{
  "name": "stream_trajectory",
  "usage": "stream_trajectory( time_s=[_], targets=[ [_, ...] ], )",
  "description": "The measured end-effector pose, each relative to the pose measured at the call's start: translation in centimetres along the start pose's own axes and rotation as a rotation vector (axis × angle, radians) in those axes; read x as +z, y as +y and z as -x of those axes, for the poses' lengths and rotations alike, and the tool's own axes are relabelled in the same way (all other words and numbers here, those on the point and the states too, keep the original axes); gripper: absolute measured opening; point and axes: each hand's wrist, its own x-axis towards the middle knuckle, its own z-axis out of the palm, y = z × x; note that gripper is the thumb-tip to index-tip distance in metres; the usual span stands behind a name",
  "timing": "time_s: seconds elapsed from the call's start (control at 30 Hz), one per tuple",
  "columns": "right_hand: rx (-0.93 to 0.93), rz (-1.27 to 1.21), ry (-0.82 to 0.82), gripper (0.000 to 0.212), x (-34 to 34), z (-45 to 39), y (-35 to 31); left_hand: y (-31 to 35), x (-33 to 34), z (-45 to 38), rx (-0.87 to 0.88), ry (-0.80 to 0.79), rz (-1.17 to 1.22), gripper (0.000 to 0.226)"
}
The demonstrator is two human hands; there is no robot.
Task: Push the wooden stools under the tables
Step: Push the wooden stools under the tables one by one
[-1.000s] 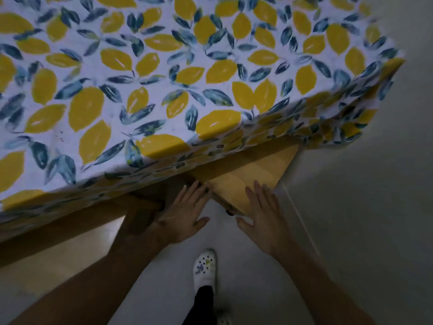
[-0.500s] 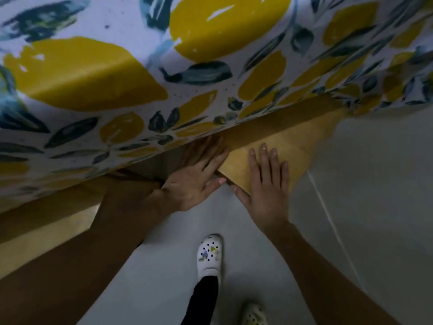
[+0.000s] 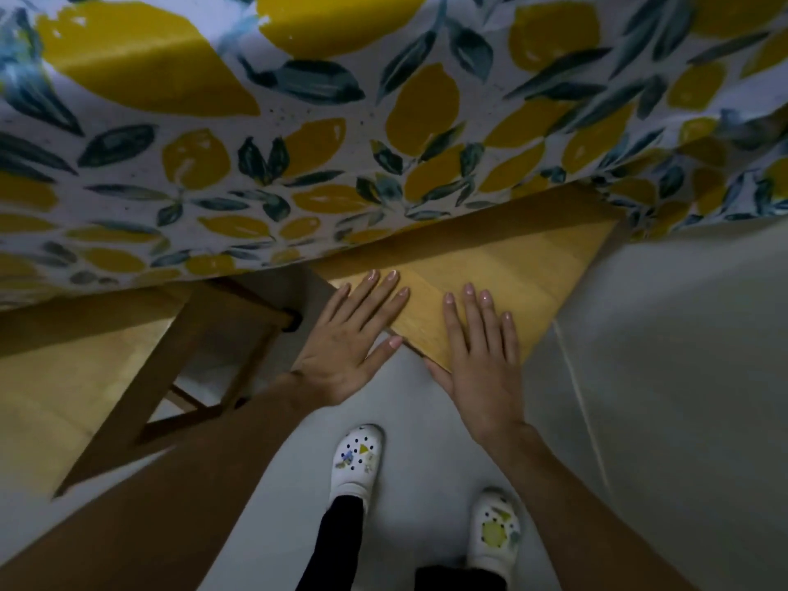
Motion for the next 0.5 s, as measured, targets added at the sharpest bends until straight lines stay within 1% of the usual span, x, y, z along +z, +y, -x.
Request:
stream_trajectory(
  time_s=[0.17, 0.33, 0.4, 0.5],
  targets=[
    [-0.209, -0.003, 0.003, 0.086, 0.1, 2.6, 3.8, 6.3, 2.9, 3.7, -0.21, 0.071, 0.067, 0.059],
    [-0.472, 0.043, -0.052, 0.092, -0.2, 4.5, 8.8, 13.0, 5.9, 6.5, -0.398, 0.093, 0.067, 0.059],
    [-0.549, 0.063, -0.096, 0.093, -0.5, 4.9, 10.7, 15.0, 6.1, 7.4, -0.424, 0.076, 0.071, 0.058],
    [-0.623, 0.048, -0.145, 0.087, -1.2, 5.2, 12.9, 15.6, 5.2, 8.0, -0.358, 0.057, 0.122, 0.054]
  ],
)
